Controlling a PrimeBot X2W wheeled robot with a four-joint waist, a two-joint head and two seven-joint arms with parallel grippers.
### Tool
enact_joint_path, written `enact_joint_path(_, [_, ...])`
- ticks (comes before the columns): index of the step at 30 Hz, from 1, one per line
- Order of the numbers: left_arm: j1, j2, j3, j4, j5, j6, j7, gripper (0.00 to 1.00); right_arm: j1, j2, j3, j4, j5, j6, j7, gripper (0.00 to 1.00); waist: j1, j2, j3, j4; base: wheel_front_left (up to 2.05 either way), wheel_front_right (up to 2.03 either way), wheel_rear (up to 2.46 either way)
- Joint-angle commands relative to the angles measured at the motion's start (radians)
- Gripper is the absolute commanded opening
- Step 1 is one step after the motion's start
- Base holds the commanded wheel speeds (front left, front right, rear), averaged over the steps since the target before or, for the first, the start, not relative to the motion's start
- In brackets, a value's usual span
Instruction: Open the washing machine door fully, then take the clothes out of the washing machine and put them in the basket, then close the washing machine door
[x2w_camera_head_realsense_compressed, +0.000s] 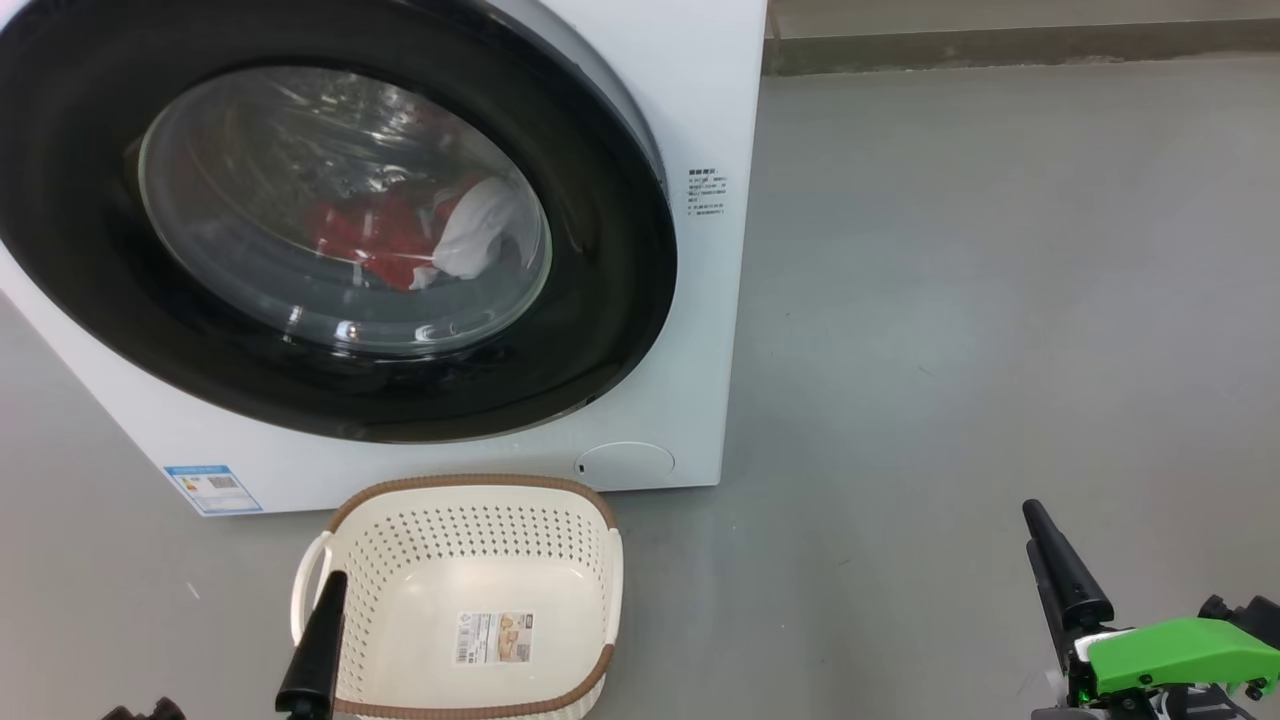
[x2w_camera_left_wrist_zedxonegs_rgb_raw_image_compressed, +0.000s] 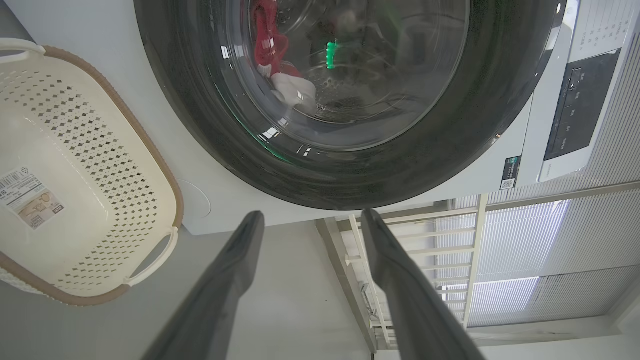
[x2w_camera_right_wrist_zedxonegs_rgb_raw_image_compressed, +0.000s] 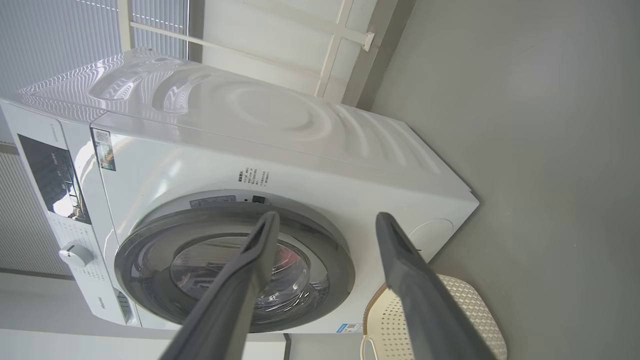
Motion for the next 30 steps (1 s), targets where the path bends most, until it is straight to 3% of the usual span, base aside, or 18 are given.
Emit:
enact_joint_path(1, [-0.012, 0.013, 0.004, -0.035, 0.035, -0.002, -0.015, 1.0, -0.019, -0.017, 0.008, -0.029, -0.033, 0.0, -0.009, 1.0, -0.0001, 0.0, 0.0, 0.0, 0.0, 0.0, 0.0])
enact_joint_path(30, [0.014, 0.016, -0.065, -0.103, 0.475, 0.037, -0.101, 1.0, 0.007, -0.054, 0.067, -0.061, -0.398, 0.0, -0.095, 1.0, -0.0002, 0.0, 0.001, 0.009, 0.0, 0.0, 0.0])
